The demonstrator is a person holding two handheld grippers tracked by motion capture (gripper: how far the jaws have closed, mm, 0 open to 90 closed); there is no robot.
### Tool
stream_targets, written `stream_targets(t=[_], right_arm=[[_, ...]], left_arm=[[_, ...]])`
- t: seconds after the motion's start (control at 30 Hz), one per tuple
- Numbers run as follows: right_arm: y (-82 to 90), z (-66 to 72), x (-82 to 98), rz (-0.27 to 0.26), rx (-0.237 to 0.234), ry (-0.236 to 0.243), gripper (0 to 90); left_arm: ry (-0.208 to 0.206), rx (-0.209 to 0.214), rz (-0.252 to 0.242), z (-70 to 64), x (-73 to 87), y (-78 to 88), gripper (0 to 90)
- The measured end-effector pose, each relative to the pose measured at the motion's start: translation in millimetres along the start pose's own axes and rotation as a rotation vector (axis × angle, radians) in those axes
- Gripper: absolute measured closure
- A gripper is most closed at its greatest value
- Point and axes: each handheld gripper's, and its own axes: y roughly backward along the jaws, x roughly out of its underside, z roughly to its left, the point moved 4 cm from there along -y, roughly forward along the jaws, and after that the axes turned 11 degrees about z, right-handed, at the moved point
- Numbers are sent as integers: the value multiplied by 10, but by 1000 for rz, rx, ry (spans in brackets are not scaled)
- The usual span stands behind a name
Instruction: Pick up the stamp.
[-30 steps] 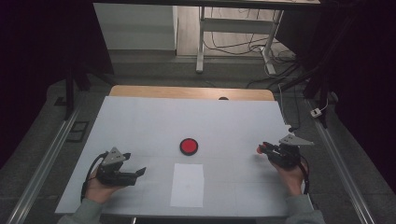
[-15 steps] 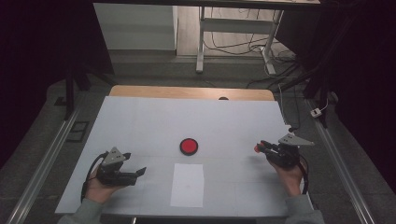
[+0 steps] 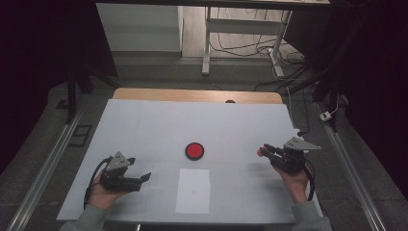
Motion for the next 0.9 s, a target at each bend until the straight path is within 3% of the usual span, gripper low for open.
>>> stream_targets(t=[0.9], right_arm=[[-120, 257, -133, -18, -76, 24, 729]], left_arm=[[-7, 3, 8, -20, -10, -29, 171]])
